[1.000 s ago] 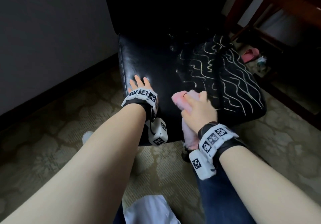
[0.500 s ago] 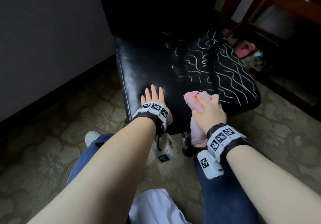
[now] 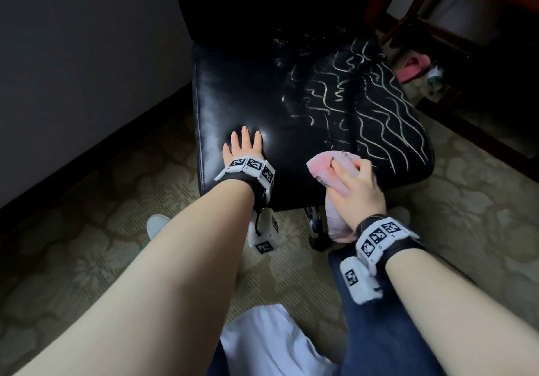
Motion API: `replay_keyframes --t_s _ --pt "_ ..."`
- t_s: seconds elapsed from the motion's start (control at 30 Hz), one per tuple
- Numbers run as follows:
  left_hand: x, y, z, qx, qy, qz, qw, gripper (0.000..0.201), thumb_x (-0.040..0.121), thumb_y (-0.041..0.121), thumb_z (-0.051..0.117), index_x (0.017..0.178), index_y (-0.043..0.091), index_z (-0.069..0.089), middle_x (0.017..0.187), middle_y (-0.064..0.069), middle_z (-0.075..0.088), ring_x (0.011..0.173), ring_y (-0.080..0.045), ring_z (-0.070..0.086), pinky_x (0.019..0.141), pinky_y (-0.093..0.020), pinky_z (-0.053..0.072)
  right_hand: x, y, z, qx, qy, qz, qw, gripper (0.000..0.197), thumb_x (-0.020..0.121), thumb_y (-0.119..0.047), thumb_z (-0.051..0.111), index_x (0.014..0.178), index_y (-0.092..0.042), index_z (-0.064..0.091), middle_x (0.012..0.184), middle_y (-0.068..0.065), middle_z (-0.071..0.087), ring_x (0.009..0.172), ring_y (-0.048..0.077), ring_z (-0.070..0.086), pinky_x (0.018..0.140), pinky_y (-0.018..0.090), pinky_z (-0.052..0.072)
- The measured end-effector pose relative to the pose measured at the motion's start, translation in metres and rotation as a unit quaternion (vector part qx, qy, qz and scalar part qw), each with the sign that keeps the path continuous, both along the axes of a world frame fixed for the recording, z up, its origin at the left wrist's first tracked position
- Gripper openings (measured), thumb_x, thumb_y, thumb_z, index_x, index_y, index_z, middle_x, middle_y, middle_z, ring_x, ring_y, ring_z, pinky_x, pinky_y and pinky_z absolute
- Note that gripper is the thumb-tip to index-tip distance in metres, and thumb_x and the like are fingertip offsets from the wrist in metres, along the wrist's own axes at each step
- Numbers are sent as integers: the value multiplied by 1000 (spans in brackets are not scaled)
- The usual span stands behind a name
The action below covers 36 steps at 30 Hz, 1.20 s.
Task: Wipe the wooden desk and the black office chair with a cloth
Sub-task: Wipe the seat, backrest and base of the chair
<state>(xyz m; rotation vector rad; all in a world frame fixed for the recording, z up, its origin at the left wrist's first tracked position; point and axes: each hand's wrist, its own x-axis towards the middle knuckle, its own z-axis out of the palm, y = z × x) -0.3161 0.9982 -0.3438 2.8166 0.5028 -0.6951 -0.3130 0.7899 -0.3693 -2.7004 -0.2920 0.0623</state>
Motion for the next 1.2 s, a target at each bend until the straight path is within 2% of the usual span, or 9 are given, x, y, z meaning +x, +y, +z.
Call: replay_keyframes --t_s 0.1,0.23,0.4,0.47,0.6,0.73,0.83,1.0,1.2 --pt "0 3 -1 3 -3 2 1000 98 85 21 64 151 16 -8 158 -11 -14 145 -31 -11 118 -45 2 -19 22 -4 65 -39 -22 997 47 81 -12 61 118 -36 46 126 10 45 102 35 53 79 45 51" --pt "-1 5 1 3 -9 8 1000 96 84 15 62 151 17 -7 158 -10 -15 145 -31 -11 118 -45 2 -30 25 -18 -43 -19 144 988 54 72 -19 61 124 -30 52 123 14 47 87 34 51 71 45 52" --pt "-3 10 3 -9 -14 11 1000 93 86 13 59 151 18 -7 158 -9 -16 145 -30 -12 118 -46 1 -12 -8 -20 -146 -88 319 932 73 54 -20 79 122 -36 56 118 13 55 80 33 54 65 42 48" --pt "-4 8 1 -7 -22 16 1000 90 86 12 57 151 18 -6 158 -9 -15 145 -30 -12 118 -46 1 -9 -17 -18 -144 -77 267 950 69 56 -16 79 119 -37 60 116 11 55 81 34 54 68 42 46" --pt "-3 4 -4 3 -38 24 999 82 89 12 48 152 19 -5 158 -8 -14 145 -30 -11 118 -46 1 -25 -9 -12 -48 -16 77 996 52 77 -14 65 125 -33 57 123 11 47 98 36 51 81 46 47" --pt "1 3 -10 3 -47 42 998 71 95 16 42 152 19 -1 159 -7 -12 146 -29 -10 118 -47 1 -27 23 2 108 -19 -16 994 42 85 -16 60 122 -34 52 129 5 44 109 27 53 87 43 50" --pt "3 4 -7 -10 -32 42 999 78 92 15 48 152 18 -2 158 -6 -13 145 -30 -11 118 -48 0 -9 51 10 60 -61 50 995 45 81 -15 59 124 -29 57 123 8 46 103 30 55 82 42 51" --pt "13 9 -8 -19 -44 52 997 66 98 14 43 153 16 7 159 -9 -6 146 -32 -5 115 -56 5 21 61 21 -78 13 129 989 56 80 -22 52 133 -39 44 123 6 39 106 29 49 82 40 45" --pt "15 13 -6 -2 -32 35 999 70 96 15 47 153 18 8 159 -9 -4 146 -33 0 113 -55 12 46 18 19 -50 37 -95 994 40 84 -23 50 123 -30 50 119 10 38 94 34 54 76 36 40"
